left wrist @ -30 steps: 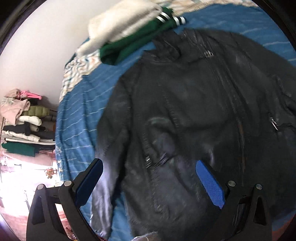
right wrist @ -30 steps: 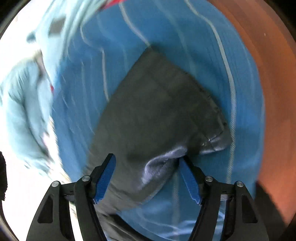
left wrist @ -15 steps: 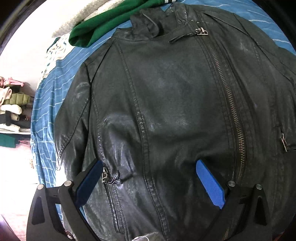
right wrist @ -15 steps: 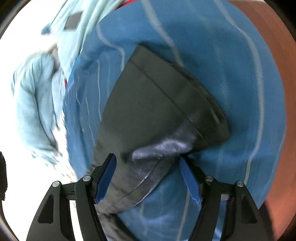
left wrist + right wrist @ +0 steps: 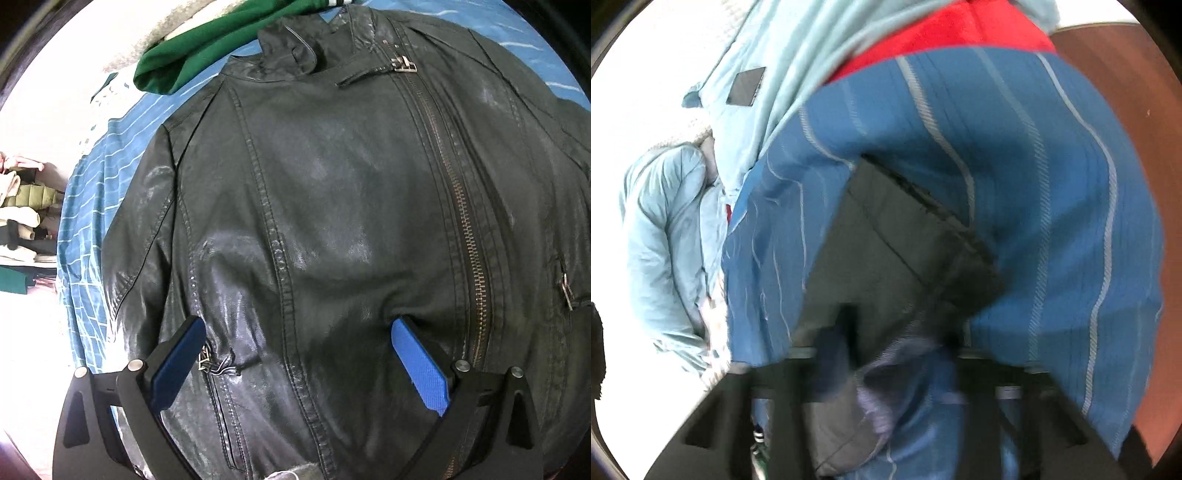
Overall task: Fold large clothes
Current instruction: 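Grasp the jacket sleeve cuff with the right gripper and lift it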
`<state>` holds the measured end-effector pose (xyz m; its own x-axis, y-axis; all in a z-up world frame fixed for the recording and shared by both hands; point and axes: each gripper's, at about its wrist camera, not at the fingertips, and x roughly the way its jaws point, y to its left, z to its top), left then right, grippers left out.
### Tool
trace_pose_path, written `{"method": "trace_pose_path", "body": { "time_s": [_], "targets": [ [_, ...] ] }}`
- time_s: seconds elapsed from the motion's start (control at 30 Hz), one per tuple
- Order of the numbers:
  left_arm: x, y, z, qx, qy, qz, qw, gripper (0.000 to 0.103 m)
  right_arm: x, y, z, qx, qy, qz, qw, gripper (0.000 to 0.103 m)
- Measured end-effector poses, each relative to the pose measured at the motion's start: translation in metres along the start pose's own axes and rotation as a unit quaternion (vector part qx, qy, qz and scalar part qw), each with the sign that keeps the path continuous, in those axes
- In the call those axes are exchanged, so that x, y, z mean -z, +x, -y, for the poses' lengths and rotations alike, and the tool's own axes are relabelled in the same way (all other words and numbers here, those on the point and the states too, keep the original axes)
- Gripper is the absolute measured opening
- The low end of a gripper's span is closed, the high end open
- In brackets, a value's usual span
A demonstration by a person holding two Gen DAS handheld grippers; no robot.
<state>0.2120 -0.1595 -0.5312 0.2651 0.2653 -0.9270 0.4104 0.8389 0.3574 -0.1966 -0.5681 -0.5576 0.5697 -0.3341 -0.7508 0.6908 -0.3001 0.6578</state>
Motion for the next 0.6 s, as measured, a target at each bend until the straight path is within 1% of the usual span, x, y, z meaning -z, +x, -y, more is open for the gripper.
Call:
{"method": "trace_pose_path", "body": {
  "time_s": [0.03,0.1,0.17,0.23,0.33,0.4,0.5,0.57,0.6],
  "targets": [
    [0.0,-0.002,-0.002,0.0,-0.003,0.003,1.0,0.103,0.002,-0.004,-0.008,0.0,-0.005,0.002,1.0,0.015],
    [0.001,-0.006,-0.01,0.002,-0.011,0.008,0.9999,0.103,0.001,-0.025,-0.021,0.003,-0.031,0.014,0.999,0.014],
    [0.001,-0.008,-0.019,0.005,-0.022,0.01,0.9997,0.103,0.001,-0.047,-0.039,-0.008,-0.054,0.023,0.998,0.013],
    [0.002,-0.01,-0.034,0.009,-0.039,0.011,0.9991,0.103,0.008,-0.065,-0.065,-0.021,-0.081,0.029,0.996,0.012],
    [0.005,-0.009,-0.061,0.01,-0.068,0.009,0.9976,0.103,0.033,-0.086,-0.126,-0.046,-0.143,0.028,0.988,0.012],
    [0.01,-0.006,-0.081,0.011,-0.091,0.005,0.9958,0.103,0.065,-0.096,-0.173,-0.061,-0.196,0.018,0.978,0.011],
    [0.022,-0.001,-0.118,0.009,-0.132,-0.003,0.9912,0.103,0.129,-0.096,-0.236,-0.086,-0.273,-0.019,0.958,0.011],
    [0.033,0.001,-0.139,0.003,-0.155,-0.006,0.9879,0.103,0.188,-0.085,-0.275,-0.098,-0.331,-0.057,0.937,0.011],
    [0.039,0.001,-0.149,0.003,-0.167,-0.01,0.986,0.103,0.22,-0.077,-0.291,-0.101,-0.366,-0.075,0.922,0.011]
  ]
}}
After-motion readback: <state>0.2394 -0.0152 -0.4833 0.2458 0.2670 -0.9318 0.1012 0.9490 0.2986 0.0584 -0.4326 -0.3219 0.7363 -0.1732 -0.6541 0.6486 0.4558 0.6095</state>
